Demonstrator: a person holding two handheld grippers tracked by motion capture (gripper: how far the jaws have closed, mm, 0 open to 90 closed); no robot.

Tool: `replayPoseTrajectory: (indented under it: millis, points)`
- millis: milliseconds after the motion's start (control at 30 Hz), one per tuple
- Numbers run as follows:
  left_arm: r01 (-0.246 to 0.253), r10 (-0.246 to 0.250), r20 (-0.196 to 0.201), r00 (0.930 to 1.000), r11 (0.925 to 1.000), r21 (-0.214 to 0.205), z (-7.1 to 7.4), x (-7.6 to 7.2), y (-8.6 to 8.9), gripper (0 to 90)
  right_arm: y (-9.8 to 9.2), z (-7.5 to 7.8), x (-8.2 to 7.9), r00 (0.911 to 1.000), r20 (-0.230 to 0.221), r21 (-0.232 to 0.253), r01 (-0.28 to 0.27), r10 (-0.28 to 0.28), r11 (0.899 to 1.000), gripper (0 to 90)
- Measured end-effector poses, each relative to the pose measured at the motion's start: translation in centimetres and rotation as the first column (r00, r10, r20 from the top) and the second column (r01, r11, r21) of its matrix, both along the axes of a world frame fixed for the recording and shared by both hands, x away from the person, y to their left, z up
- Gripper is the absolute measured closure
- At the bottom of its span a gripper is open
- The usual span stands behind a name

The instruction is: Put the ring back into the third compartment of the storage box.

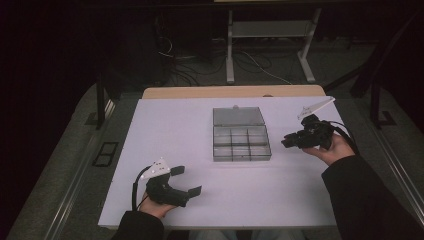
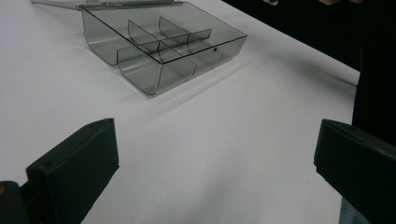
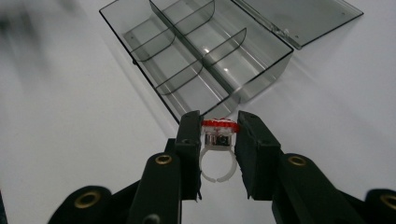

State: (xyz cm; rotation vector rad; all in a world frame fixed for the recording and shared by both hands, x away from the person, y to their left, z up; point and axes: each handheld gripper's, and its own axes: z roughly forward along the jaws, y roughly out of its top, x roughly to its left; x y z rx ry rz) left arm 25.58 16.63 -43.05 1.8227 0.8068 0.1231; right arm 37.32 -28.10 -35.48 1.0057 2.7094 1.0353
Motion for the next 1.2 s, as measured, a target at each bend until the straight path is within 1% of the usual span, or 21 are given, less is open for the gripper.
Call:
replayPoseTrajectory:
  millis: [333,567,1000,1200]
  points:
    - [-0.001,0.001,-0.001,1.0,1.0,-0.001,0.0,0.0,0.0,0.0,2.0,0.7,1.0,0.9996,0.016,-0.009,-0.025,0.025,1.0,69.7]
    - [-0.002,0.002,0.0,1.0,1.0,-0.002,0.0,0.0,0.1,0.0,2.8,0.8,1.4,0.9996,0.018,-0.007,-0.023,0.023,1.0,69.7]
    - [-0.001,0.001,0.001,1.0,1.0,-0.003,0.0,0.0,0.1,0.0,3.6,0.2,2.3,0.9998,0.016,-0.005,-0.009,0.009,1.0,69.6]
    - [-0.002,0.002,0.0,1.0,1.0,-0.005,0.0,0.0,0.1,0.0,4.0,-0.3,2.6,0.9999,0.013,-0.015,-0.004,0.004,1.0,69.6]
